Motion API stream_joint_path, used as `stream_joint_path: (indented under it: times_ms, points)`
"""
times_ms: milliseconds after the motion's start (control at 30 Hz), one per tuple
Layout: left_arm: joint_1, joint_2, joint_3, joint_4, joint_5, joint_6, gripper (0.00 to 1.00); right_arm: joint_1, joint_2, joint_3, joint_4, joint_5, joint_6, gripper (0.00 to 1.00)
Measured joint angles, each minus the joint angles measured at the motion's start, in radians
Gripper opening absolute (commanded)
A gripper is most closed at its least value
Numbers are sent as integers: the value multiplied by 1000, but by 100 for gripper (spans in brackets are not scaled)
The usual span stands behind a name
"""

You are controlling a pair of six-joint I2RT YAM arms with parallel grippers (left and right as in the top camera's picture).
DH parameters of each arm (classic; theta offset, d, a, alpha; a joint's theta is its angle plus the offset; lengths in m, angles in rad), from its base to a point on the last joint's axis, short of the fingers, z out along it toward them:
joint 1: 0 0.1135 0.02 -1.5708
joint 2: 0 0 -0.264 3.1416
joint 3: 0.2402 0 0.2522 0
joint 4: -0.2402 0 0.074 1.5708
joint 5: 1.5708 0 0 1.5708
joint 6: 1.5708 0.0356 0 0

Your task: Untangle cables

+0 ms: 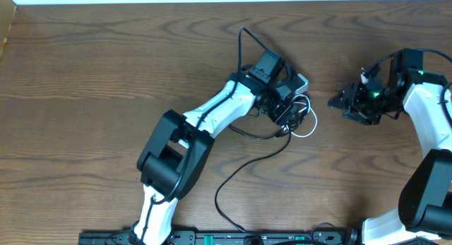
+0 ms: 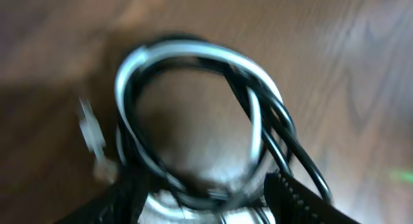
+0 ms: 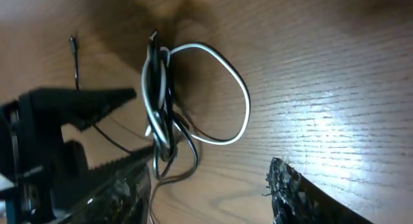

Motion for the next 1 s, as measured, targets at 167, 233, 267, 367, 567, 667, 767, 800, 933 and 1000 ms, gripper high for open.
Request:
stream_joint_path:
  times_ms: [167,233,267,367,567,667,767,800,933,1000]
  points:
    - [-13,27,0,55,-41,1,55,1,0,0,-5,1,-15,56]
    - [-19,38,0,55,-48,2,53,1,0,0,-5,2,-18,56]
    - [-25,43,0,55,-50,2,51,1,0,0,-5,4,-18,57]
    - [-40,50,0,55,-55,1,41,1,0,0,-5,5,-19,57]
    - [-55,50,0,55,-58,-3,7,1,0,0,1,6,-23,54]
    - [-46,50,3,52,-57,-63,7,1,0,0,8,-16,-47,54]
    - [-18,47,22,51,-57,-177,7,1,0,0,16,-59,-84,53]
    - [-4,41,27,51,-57,-216,8,3,0,0,17,-71,-95,53]
    - [68,-38,29,48,-42,-385,8,33,0,0,35,-102,-125,52]
    - [103,-98,31,48,-17,-457,7,60,0,0,57,-114,-132,53]
